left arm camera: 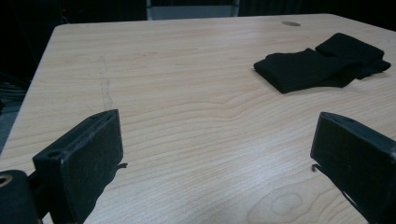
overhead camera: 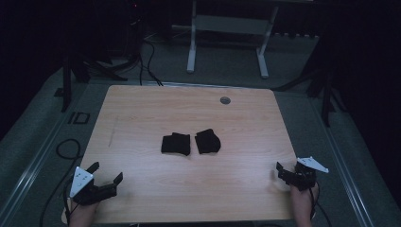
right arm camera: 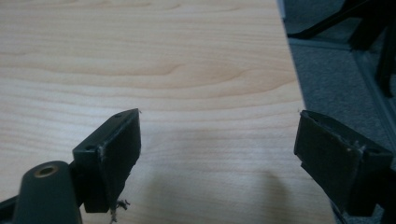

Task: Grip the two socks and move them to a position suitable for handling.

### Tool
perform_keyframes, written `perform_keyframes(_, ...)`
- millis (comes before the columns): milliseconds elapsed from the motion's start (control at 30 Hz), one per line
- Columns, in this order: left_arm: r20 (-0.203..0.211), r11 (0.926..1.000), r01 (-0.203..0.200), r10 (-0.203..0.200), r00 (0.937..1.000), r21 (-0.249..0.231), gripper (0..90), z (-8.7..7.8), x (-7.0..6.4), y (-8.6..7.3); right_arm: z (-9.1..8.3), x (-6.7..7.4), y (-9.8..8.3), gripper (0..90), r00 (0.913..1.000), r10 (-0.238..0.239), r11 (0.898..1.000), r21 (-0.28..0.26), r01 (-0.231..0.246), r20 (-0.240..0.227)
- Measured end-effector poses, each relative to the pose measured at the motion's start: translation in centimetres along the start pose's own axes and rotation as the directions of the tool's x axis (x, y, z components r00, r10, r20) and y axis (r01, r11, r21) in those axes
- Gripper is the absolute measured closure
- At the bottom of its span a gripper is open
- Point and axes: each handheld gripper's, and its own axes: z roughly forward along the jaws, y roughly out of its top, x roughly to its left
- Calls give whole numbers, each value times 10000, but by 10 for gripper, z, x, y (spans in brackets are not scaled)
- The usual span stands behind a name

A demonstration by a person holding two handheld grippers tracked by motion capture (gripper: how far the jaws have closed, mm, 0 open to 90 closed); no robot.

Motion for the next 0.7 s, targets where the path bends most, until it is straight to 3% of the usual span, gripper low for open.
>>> perform_keyframes(100,178,9994,249,-245,9995,-246,28,-1,1,1,1,0,0,139,9992,-157,9998,104,161,-363)
perform_keyframes(233,922,9926,813,-729,9931,-905,28,-3,-1,2,3,3,1,140,9950,-520,9983,207,540,-850)
perform_keyframes(300,1060,9930,670,-566,9927,-969,28,-3,-5,2,4,5,2,143,9921,-768,9965,265,798,-992)
perform_keyframes(400,852,9978,115,-60,9963,-646,28,0,-13,3,5,13,4,143,9835,-1131,9915,489,1210,-1409)
perform_keyframes(467,813,9988,-30,70,9967,-496,28,1,-18,3,6,19,6,143,9782,-1412,9866,597,1517,-1525)
perform_keyframes(600,1064,9986,-65,121,9943,-531,28,3,-22,4,8,30,8,138,9666,-1795,9796,572,1927,-1829)
perform_keyframes(700,950,9986,-134,183,9953,-519,28,2,-22,4,9,32,7,138,9658,-1996,9761,531,2108,-1653)
